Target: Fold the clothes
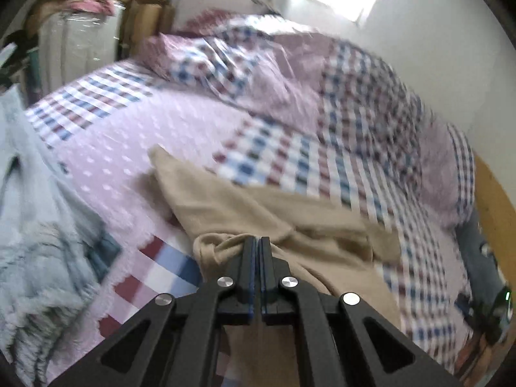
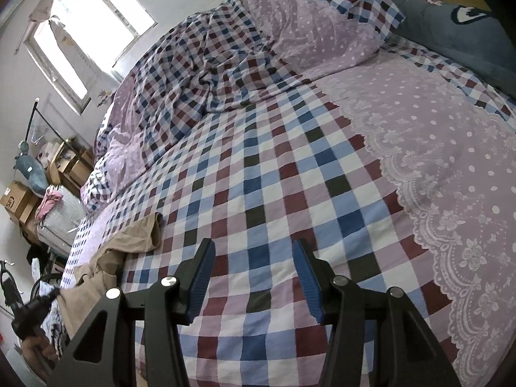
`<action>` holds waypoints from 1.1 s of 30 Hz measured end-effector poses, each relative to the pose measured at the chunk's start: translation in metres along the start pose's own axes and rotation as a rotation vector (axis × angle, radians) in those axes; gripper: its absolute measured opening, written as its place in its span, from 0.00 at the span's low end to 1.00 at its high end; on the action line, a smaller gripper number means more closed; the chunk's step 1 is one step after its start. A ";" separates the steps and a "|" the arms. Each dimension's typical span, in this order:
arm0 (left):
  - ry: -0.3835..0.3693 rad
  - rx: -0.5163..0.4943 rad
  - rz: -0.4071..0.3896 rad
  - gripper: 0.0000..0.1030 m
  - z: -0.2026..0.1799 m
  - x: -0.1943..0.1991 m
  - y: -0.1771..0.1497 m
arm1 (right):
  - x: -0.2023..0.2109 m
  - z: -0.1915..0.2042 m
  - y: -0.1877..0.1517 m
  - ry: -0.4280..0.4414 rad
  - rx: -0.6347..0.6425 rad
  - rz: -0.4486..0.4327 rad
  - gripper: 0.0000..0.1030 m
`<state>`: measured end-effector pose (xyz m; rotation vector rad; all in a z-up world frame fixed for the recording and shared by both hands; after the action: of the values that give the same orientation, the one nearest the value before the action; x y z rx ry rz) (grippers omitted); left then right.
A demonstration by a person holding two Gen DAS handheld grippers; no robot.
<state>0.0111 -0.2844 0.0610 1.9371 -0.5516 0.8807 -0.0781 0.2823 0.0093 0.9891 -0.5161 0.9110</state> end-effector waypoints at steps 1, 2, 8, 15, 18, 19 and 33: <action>0.049 0.028 0.001 0.00 0.012 -0.001 0.001 | -0.002 0.003 -0.001 0.007 0.010 0.010 0.53; 0.102 0.053 0.010 0.00 0.025 -0.004 0.000 | -0.005 0.008 -0.003 0.021 0.029 0.029 0.53; 0.272 0.119 0.127 0.01 0.070 -0.027 -0.026 | -0.021 0.051 -0.024 0.082 0.215 0.132 0.53; 0.241 0.049 0.054 0.12 0.043 0.015 -0.028 | -0.036 0.101 -0.061 0.199 0.360 0.218 0.53; 0.120 -0.047 -0.011 0.41 0.001 0.040 -0.027 | -0.045 0.120 -0.080 0.241 0.405 0.256 0.53; 0.066 -0.089 0.000 0.52 -0.018 0.040 -0.031 | -0.048 0.126 -0.085 0.240 0.423 0.265 0.53; 0.051 -0.650 0.256 0.54 -0.229 -0.072 -0.125 | -0.064 0.119 -0.079 0.151 0.360 0.257 0.52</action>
<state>-0.0334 -0.0216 0.0130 1.2690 -0.9378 0.7784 -0.0438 0.1319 -0.0189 1.1831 -0.3611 1.3305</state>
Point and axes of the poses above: each gripper's, at about its wrist camera, not at the fingertips, and x roughly against the way its jaws point, z to its left, y to its top, the point moved 5 cm from there along -x, roughly the way its jaws point, and after that the axes turned 6 degrees about z, right-handed, at the moved point
